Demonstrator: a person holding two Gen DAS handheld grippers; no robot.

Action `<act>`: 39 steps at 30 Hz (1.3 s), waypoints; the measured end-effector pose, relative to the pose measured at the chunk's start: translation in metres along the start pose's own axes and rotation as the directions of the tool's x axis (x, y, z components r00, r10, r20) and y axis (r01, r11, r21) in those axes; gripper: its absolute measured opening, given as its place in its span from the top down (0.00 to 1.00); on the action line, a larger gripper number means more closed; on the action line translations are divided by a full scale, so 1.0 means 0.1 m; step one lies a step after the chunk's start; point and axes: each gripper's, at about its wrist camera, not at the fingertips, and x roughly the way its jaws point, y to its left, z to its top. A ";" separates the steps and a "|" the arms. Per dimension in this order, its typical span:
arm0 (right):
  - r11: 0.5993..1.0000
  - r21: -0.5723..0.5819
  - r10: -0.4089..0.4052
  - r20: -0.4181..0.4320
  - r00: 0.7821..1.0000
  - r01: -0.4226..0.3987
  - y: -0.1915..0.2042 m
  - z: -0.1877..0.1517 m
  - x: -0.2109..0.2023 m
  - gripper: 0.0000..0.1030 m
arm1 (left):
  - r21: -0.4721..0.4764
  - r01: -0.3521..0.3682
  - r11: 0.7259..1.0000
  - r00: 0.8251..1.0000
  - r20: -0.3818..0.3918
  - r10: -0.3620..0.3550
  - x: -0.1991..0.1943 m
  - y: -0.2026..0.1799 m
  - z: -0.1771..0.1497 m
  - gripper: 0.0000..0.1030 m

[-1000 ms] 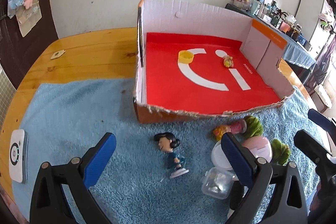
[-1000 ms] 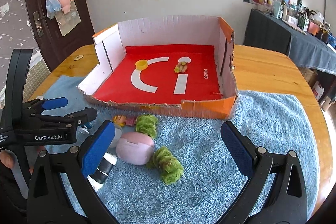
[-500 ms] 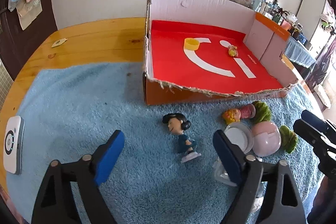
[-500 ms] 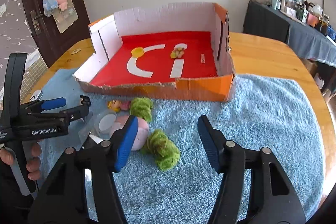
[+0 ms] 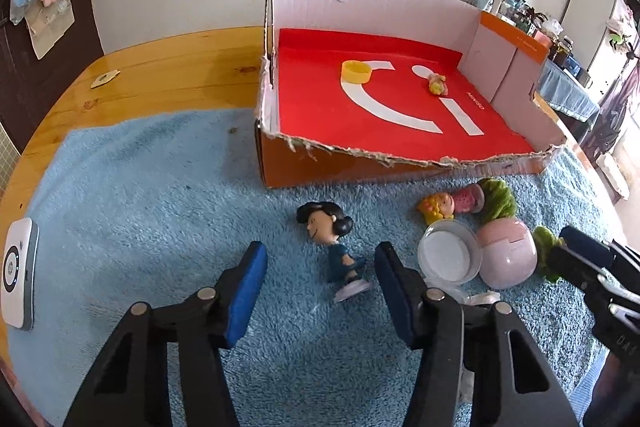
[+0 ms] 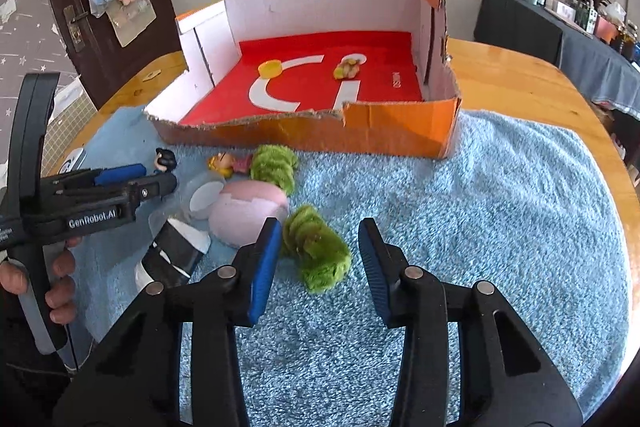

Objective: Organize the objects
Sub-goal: 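Grasp the black-haired doll figurine with the left tool while the right tool grasps the green fuzzy plush, then carry the doll figurine and green plush into the red-lined box with both tools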

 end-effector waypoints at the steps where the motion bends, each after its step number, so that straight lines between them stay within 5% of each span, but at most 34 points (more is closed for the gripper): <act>1: 1.000 0.000 0.000 -0.005 1.000 0.000 0.00 -0.01 0.01 0.63 | 0.002 -0.006 1.000 1.000 0.001 0.006 0.00 0.00 0.00 0.46; 10: 1.000 0.007 0.004 -0.035 0.999 -0.004 -0.02 -0.09 0.07 0.70 | -0.005 -0.041 0.999 0.999 0.017 0.041 0.03 -0.06 0.00 0.55; 17: 1.000 -0.011 -0.015 -0.036 0.999 0.015 0.00 -0.09 0.08 0.75 | -0.018 -0.039 0.999 0.999 0.022 0.040 0.03 -0.06 0.00 0.79; 39: 0.999 -0.020 -0.026 0.007 1.000 0.026 0.05 -0.04 -0.06 0.77 | -0.031 -0.019 0.999 0.999 0.026 0.020 -0.04 -0.04 -0.05 0.79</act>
